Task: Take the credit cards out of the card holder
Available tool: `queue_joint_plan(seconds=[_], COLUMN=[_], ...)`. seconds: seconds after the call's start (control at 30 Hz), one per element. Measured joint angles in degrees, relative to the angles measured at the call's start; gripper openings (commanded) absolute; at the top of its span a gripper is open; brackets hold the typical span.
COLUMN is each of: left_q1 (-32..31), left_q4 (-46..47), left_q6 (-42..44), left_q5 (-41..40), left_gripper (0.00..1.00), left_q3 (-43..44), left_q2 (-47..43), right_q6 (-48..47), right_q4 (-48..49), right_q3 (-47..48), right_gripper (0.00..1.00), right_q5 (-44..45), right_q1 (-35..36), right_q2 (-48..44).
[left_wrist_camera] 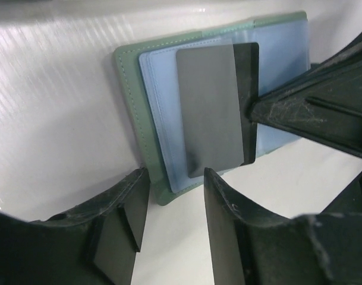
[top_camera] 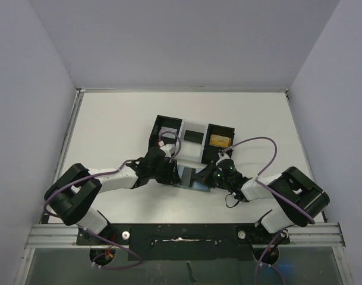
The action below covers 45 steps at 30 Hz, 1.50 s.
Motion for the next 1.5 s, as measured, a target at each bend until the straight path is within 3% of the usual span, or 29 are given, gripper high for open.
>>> queue_joint_plan(seconds=[0.5, 0.77, 0.97, 1.27, 1.5], left_q1=[-0.42, -0.79, -2.89, -2.97, -2.99], left_q4=[-1.73, 6.54, 10.14, 6.71, 6.73], left_q6=[-2.38, -2.78, -3.06, -3.08, -2.69], left_q5=[-1.86, 7.54, 12.55, 5.97, 4.90], left_gripper=[0.38, 0.35, 0.23, 0.18, 0.14], left_q3=[-4.07, -1.20, -0.04, -0.07, -0.04], left_q2=[-9.84, -3.04, 2.40, 3.32, 3.72], right_q6=[-9.33, -11.45, -12.26, -12.66, -10.58], right_q4=[-12.76, -13.97, -13.88, -13.92, -11.32], right_q3=[0.70, -0.31, -0.44, -0.63, -2.32], right_gripper=[0.01, 0.02, 0.02, 0.05, 0.18], right_q5=[-3.91, -7.34, -9.07, -9.68, -9.64], right_q1=[-0.17, -1.55, -2.01, -2.40, -2.40], right_q2=[-7.93, -9.88, -9.86, -10.71, -11.32])
